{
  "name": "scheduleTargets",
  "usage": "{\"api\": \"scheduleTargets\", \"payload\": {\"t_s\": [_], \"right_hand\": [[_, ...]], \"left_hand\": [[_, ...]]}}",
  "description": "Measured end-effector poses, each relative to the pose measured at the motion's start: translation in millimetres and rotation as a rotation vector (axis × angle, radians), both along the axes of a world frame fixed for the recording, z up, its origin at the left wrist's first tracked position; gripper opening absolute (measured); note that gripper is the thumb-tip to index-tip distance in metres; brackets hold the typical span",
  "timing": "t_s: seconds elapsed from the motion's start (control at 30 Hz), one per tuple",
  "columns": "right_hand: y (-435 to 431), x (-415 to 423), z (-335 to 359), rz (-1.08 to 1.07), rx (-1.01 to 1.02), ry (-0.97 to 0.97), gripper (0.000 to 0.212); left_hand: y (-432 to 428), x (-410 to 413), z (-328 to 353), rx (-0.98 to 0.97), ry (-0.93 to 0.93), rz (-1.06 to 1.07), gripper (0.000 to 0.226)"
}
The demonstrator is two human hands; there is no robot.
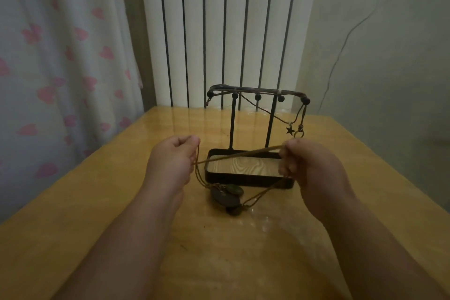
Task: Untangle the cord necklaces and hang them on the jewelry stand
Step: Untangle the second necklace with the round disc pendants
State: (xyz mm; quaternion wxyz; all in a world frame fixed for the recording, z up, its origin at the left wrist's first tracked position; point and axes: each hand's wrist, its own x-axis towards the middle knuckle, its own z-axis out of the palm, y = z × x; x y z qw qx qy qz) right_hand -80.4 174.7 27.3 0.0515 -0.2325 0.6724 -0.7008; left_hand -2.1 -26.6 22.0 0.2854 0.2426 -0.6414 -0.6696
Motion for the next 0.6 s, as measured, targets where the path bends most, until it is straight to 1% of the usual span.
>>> {"api": "scheduleTargets", "payload": {"t_s": [0.07, 0.2, 0.23, 0.3, 0.33, 0.37, 0.43, 0.47, 0.5, 0.53, 0.6], "right_hand": [[-1, 1, 1, -0.028, -0.084, -0.042, 0.026], [-6, 4, 1, -0.058, -0.077, -0.082, 0.025], [-6, 4, 2, -0.094, -0.041, -0.045, 0.024], [-3, 4, 3, -0.188, 0.066, 0.098, 0.019], [-2, 3, 3, -0.211, 0.078, 0.142, 0.015], [0, 3, 4, -0.202, 0.059, 0.145, 0.014], [0, 4, 5, -0.145, 0.012, 0.085, 0.019], [0, 5, 6, -0.130, 0.017, 0.064, 0.021], [-2, 5, 5, -0.123, 0.045, 0.062, 0.022], [-3, 6, 4, -0.117, 0.075, 0.071, 0.023], [-6, 7, 2, -0.105, 0.120, 0.100, 0.023]], "left_hand": [[-1, 0, -1, -0.039, -0.085, 0.001, 0.011], [-4, -3, -5, -0.138, -0.207, 0.038, 0.011], [-5, -4, -5, -0.142, -0.206, 0.061, 0.013], [-6, -5, -4, -0.121, -0.187, 0.120, 0.021], [-6, -4, -3, -0.123, -0.191, 0.153, 0.027], [-5, -3, -2, -0.156, -0.231, 0.176, 0.035], [-4, 1, -2, -0.341, -0.411, 0.197, 0.046], [-4, 1, -4, -0.463, -0.492, 0.200, 0.048], [-3, 2, -6, -0.562, -0.532, 0.199, 0.046], [-1, 2, -7, -0.622, -0.529, 0.191, 0.041], [9, 3, -6, -0.675, -0.462, 0.172, 0.034]]}}
